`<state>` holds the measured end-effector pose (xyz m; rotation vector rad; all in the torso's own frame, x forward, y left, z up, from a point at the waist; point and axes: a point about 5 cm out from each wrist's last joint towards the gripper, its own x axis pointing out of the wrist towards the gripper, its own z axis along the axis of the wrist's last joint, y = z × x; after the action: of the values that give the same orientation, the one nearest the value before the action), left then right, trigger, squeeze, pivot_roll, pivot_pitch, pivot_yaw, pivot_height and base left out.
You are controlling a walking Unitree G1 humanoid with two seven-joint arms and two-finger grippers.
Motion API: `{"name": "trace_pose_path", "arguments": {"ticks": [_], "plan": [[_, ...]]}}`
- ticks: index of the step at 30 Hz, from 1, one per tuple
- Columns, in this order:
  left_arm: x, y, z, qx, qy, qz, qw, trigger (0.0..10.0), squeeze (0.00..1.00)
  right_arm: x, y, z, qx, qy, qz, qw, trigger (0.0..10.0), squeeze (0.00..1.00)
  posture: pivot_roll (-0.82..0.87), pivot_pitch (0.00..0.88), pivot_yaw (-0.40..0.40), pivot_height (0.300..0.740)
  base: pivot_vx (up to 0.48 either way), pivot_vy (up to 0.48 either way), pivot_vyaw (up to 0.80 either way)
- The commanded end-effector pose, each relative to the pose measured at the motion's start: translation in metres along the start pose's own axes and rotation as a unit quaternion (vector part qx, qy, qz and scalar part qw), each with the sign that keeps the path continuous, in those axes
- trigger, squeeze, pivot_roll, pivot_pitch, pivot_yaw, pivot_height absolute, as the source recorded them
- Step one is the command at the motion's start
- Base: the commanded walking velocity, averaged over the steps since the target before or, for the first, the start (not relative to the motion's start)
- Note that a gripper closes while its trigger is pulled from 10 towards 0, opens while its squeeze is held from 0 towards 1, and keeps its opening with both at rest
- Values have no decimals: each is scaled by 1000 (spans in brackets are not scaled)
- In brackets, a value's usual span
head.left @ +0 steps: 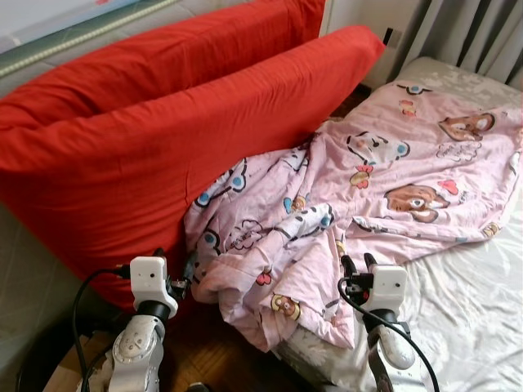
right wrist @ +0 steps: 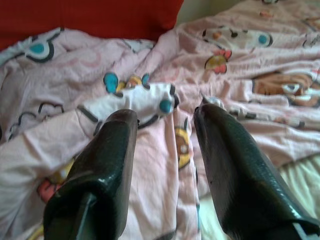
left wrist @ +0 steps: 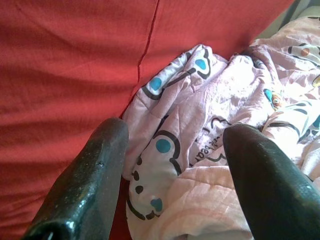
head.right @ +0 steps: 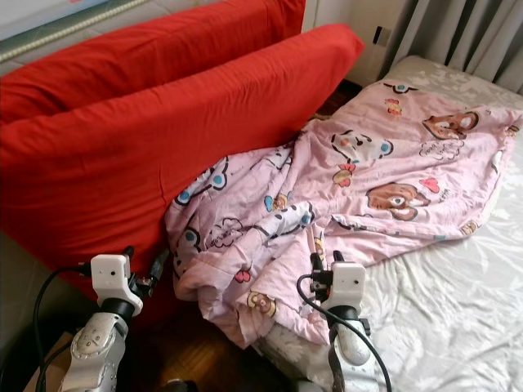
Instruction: Clean up the room
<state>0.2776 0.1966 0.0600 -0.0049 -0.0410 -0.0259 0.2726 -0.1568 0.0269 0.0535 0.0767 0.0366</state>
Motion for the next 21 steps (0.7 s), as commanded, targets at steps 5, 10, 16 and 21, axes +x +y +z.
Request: {"name": "trace_pose_path", "arguments": {"ticks": [5, 10, 16, 21], "plan": [[-3, 1, -1, -6, 6, 6, 1000, 10000, 0, -1, 3, -4, 2, 18, 5, 1000, 10000, 0, -7, 247, 0, 650, 0, 0, 0], [-3, 0, -1, -6, 7, 5, 1000, 10000, 0, -2, 5, -2, 7, 7, 14, 1000, 10000, 0, -6, 249, 0, 650, 0, 0, 0], [-3, 0, -1, -7, 10, 6, 1000, 10000, 0, -2, 9, 0, 8, 7, 22, 1000, 10000, 0, -7, 250, 0, 650, 0, 0, 0], [-3, 0, -1, -7, 10, 7, 1000, 10000, 0, -2, 9, -2, 10, 11, 26, 1000, 10000, 0, -7, 251, 0, 650, 0, 0, 0]]}}
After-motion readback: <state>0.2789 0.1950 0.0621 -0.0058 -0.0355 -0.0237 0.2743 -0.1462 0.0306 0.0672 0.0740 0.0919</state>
